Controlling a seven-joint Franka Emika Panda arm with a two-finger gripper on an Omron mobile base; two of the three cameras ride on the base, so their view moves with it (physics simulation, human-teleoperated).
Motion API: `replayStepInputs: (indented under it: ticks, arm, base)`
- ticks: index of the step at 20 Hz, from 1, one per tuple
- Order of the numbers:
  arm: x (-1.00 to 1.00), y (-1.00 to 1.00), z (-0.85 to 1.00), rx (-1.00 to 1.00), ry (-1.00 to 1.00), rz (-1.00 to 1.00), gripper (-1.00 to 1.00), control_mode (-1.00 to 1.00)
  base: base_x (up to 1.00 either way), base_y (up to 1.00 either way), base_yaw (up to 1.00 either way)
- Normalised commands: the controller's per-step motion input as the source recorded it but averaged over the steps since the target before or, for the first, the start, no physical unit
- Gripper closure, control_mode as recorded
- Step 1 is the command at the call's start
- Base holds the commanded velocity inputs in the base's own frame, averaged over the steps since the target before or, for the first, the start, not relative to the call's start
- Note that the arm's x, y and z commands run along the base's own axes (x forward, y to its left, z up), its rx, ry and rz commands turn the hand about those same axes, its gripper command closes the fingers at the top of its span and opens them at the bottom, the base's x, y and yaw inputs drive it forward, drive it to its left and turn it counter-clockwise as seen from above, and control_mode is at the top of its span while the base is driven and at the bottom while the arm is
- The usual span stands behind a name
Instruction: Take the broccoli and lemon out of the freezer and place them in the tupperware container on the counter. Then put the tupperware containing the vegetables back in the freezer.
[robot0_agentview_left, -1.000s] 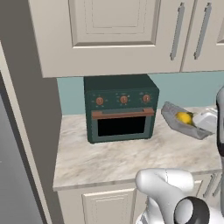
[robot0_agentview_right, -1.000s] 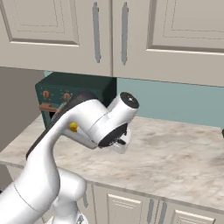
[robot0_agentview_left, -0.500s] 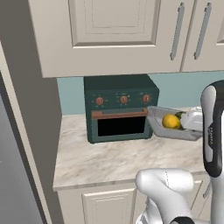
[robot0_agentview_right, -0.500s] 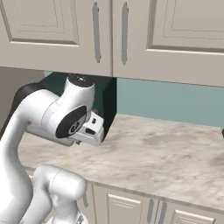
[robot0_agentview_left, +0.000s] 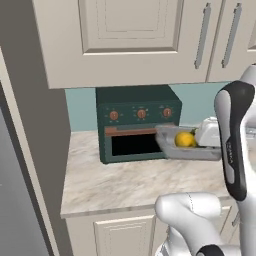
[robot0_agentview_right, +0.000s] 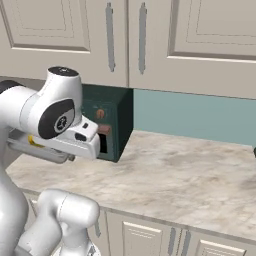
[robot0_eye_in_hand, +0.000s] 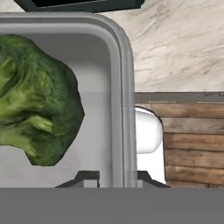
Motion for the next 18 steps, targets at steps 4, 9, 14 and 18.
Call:
replayStepInputs:
  ticks: [4,9,14,18]
  arm:
    - [-0.65,0.13,0.03,0.00,0.06,0.00,1.00,-1.00]
    - [0.00,0.00,0.00,0.00,0.00,0.00,1.00,1.00]
    - [0.00,0.00,0.00,0.00,0.00,0.00,1.00,1.00]
    - [0.00,0.00,0.00,0.00,0.00,0.00,1.00,1.00]
  base:
    - [0.00,0.00,0.00]
    - [-1.00,0.34,-0.03]
    - [-1.00,0.83,-0.12]
    - [-0.76,1.00,-0.24]
